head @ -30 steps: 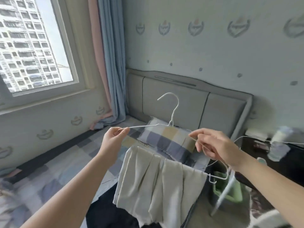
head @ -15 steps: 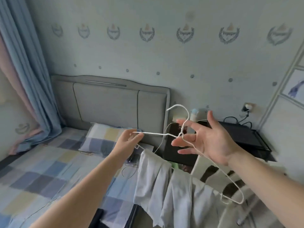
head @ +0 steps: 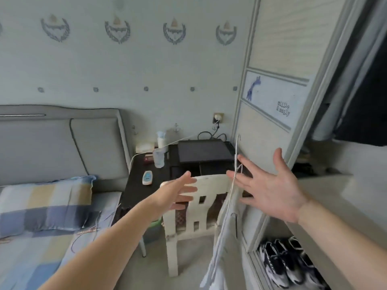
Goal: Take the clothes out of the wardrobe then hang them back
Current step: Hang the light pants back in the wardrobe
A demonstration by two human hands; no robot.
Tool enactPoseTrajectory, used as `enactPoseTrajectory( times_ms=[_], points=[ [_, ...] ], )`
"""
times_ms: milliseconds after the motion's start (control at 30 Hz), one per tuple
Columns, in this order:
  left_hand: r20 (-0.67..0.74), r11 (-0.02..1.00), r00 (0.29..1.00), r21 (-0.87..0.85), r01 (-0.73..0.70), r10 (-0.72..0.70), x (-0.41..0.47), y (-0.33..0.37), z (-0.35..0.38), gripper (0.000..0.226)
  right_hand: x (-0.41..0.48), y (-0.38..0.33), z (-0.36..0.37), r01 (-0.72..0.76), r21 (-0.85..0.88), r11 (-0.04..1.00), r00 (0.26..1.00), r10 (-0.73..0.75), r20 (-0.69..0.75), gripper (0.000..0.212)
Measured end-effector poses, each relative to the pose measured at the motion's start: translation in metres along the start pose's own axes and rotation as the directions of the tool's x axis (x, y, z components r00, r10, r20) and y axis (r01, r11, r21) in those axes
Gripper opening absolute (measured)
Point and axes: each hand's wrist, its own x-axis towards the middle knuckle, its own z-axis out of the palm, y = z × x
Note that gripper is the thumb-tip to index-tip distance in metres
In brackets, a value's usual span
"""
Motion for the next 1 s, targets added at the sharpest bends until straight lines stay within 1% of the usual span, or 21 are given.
enactPoseTrajectory(
  times_ms=[33, 67, 133, 167, 233, 267, 300, 333, 400, 433, 467, 500, 533, 567, 600, 667, 733, 800, 867, 900, 1000],
  points=[
    [0.060, 0.999, 0.998, 0.030, 0.013, -0.015, 0.013, 0.007, 0.014, 0.078, -0.011, -0.006, -0.009, 0.000, -0.014, 1.000, 0.999, 0.000, -0.041, 0.095],
    [0.120, 0.998, 0.992, 0.061, 0.015, -0.023, 0.025, 0.014, 0.028, 0.075, -0.021, -0.012, -0.017, 0.013, -0.103, 0.995, 0.994, -0.024, -0.109, 0.092],
    [0.235, 0.994, 0.972, 0.106, -0.003, -0.022, 0.048, 0.026, 0.053, 0.065, -0.036, -0.023, -0.026, 0.031, -0.148, 0.989, 0.980, -0.059, -0.189, 0.103],
    [0.287, 0.992, 0.958, 0.126, -0.014, -0.023, 0.061, 0.031, 0.065, 0.061, -0.037, -0.031, -0.034, 0.023, -0.060, 0.998, 0.979, -0.034, -0.200, 0.109],
    [0.389, 0.984, 0.921, 0.167, -0.060, -0.010, 0.083, 0.044, 0.085, 0.057, -0.049, -0.039, -0.061, 0.053, -0.216, 0.975, 0.967, -0.104, -0.231, 0.110],
    [0.436, 0.979, 0.900, 0.184, -0.093, 0.003, 0.094, 0.051, 0.093, 0.057, -0.051, -0.045, -0.071, 0.089, -0.291, 0.953, 0.956, -0.164, -0.245, 0.117],
    [0.479, 0.971, 0.877, 0.200, -0.134, 0.022, 0.105, 0.060, 0.101, 0.056, -0.050, -0.054, -0.075, 0.100, -0.259, 0.961, 0.922, -0.187, -0.338, 0.125],
    [0.513, 0.961, 0.857, 0.209, -0.181, 0.050, 0.116, 0.069, 0.107, 0.052, -0.055, -0.062, -0.084, 0.138, -0.308, 0.941, 0.907, -0.245, -0.341, 0.123],
    [0.570, 0.938, 0.814, 0.210, -0.276, 0.112, 0.139, 0.089, 0.119, 0.040, -0.056, -0.077, -0.090, 0.114, -0.538, 0.835, 0.878, -0.338, -0.339, 0.100],
    [0.591, 0.927, 0.795, 0.205, -0.314, 0.138, 0.151, 0.100, 0.124, 0.036, -0.055, -0.086, -0.095, 0.078, -0.576, 0.814, 0.802, -0.394, -0.449, 0.102],
    [0.606, 0.917, 0.778, 0.197, -0.347, 0.165, 0.163, 0.112, 0.130, 0.035, -0.052, -0.098, -0.106, 0.041, -0.592, 0.805, 0.764, -0.407, -0.501, 0.115],
    [0.615, 0.909, 0.766, 0.186, -0.373, 0.189, 0.175, 0.124, 0.136, 0.035, -0.054, -0.106, -0.114, 0.074, -0.526, 0.847, 0.751, -0.394, -0.530, 0.126],
    [0.623, 0.902, 0.753, 0.175, -0.396, 0.210, 0.186, 0.138, 0.143, 0.036, -0.055, -0.114, -0.124, 0.096, -0.522, 0.848, 0.746, -0.409, -0.526, 0.131],
    [0.634, 0.892, 0.739, 0.167, -0.420, 0.229, 0.198, 0.152, 0.149, 0.037, -0.056, -0.124, -0.134, 0.109, -0.511, 0.852, 0.734, -0.416, -0.536, 0.131],
    [0.646, 0.880, 0.722, 0.162, -0.447, 0.248, 0.208, 0.167, 0.155, 0.037, -0.056, -0.133, -0.140, 0.111, -0.570, 0.814, 0.681, -0.480, -0.552, 0.129],
    [0.665, 0.852, 0.686, 0.141, -0.504, 0.295, 0.229, 0.197, 0.167, 0.036, -0.055, -0.155, -0.153, 0.117, -0.561, 0.819, 0.647, -0.492, -0.583, 0.124],
    [0.674, 0.817, 0.648, 0.113, -0.565, 0.355, 0.246, 0.228, 0.179, 0.032, -0.057, -0.179, -0.164, 0.177, -0.548, 0.818, 0.571, -0.538, -0.620, 0.119],
    [0.674, 0.783, 0.613, 0.081, -0.616, 0.413, 0.258, 0.259, 0.193, 0.029, -0.060, -0.206, -0.173, 0.128, -0.599, 0.790, 0.508, -0.571, -0.645, 0.123],
    [0.669, 0.746, 0.579, 0.055, -0.663, 0.465, 0.268, 0.290, 0.210, 0.029, -0.065, -0.237, -0.178, 0.041, -0.639, 0.768, 0.475, -0.578, -0.664, 0.130],
    [0.670, 0.727, 0.561, 0.046, -0.686, 0.487, 0.273, 0.305, 0.218, 0.029, -0.068, -0.254, -0.178, 0.064, -0.633, 0.771, 0.452, -0.588, -0.671, 0.126],
    [0.671, 0.669, 0.503, 0.014, -0.743, 0.545, 0.283, 0.352, 0.242, 0.029, -0.075, -0.302, -0.185, 0.322, -0.455, 0.830, 0.385, -0.554, -0.738, 0.091]
  ],
)
